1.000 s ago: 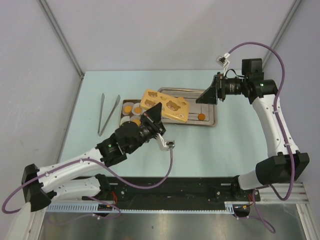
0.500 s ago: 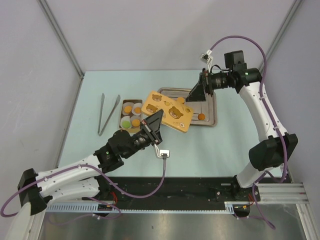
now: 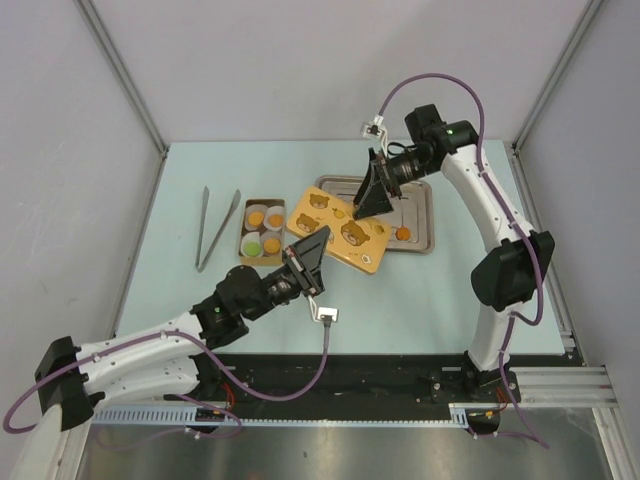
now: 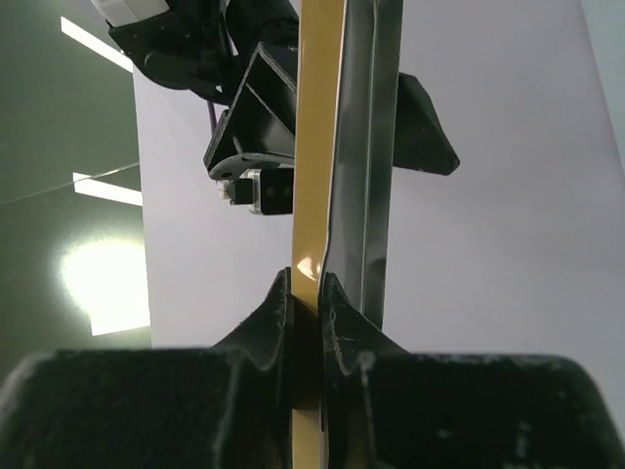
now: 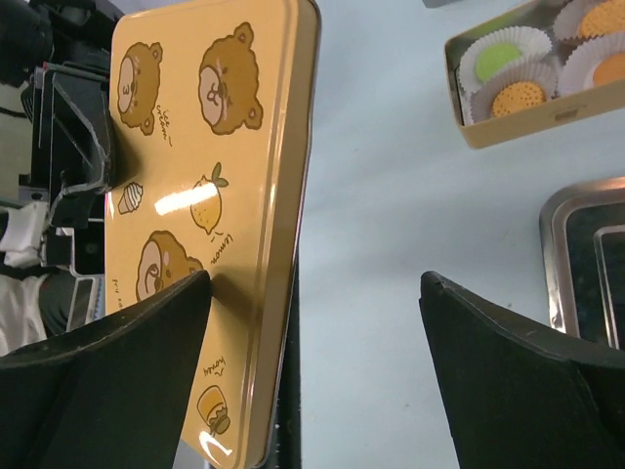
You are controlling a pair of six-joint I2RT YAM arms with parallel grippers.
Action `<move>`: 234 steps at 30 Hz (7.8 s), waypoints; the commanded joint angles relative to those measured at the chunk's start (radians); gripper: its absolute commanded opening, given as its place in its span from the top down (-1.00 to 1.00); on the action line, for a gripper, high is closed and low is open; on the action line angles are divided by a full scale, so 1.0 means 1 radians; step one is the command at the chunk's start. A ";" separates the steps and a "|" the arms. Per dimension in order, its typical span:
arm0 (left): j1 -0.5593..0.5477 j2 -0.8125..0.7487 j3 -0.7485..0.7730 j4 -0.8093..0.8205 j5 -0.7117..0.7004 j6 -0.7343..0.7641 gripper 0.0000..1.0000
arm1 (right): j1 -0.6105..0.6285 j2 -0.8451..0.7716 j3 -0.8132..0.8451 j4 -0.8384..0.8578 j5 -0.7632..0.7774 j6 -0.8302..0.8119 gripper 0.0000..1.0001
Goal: Pack the cookies
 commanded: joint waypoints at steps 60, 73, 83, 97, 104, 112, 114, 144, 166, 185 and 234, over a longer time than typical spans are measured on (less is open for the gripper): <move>0.077 -0.115 0.194 -0.521 -0.347 -0.614 -0.43 | 0.103 0.012 0.136 0.102 -0.004 0.247 1.00; 0.501 0.038 0.578 -0.996 -0.195 -1.313 -0.51 | 0.101 0.093 0.070 0.672 0.022 0.698 1.00; 0.810 0.313 0.810 -1.165 0.110 -1.677 -0.53 | 0.115 0.113 -0.076 1.140 0.149 1.043 1.00; 0.882 0.489 0.757 -0.960 0.227 -1.849 -0.53 | 0.198 0.191 -0.364 1.741 0.400 1.392 1.00; 0.968 0.591 0.771 -0.886 0.324 -1.909 -0.51 | 0.238 0.310 -0.389 1.950 0.487 1.541 1.00; 0.982 0.631 0.731 -0.806 0.321 -1.908 -0.52 | 0.265 0.463 -0.378 2.134 0.559 1.723 1.00; 0.985 0.641 0.729 -0.800 0.321 -1.909 -0.52 | 0.278 0.483 -0.370 2.170 0.571 1.754 1.00; 0.985 0.651 0.589 -0.720 0.248 -1.868 -0.53 | 0.334 0.641 -0.373 2.392 0.714 2.015 1.00; 0.985 0.712 0.593 -0.714 0.275 -1.875 -0.53 | 0.351 0.600 -0.459 2.340 0.706 1.926 0.64; 0.985 0.738 0.597 -0.725 0.301 -1.875 -0.52 | 0.341 0.505 -0.464 2.129 0.671 1.762 0.12; 0.985 0.721 0.571 -0.748 0.305 -1.826 -0.51 | 0.321 0.363 -0.547 1.780 0.650 1.398 0.15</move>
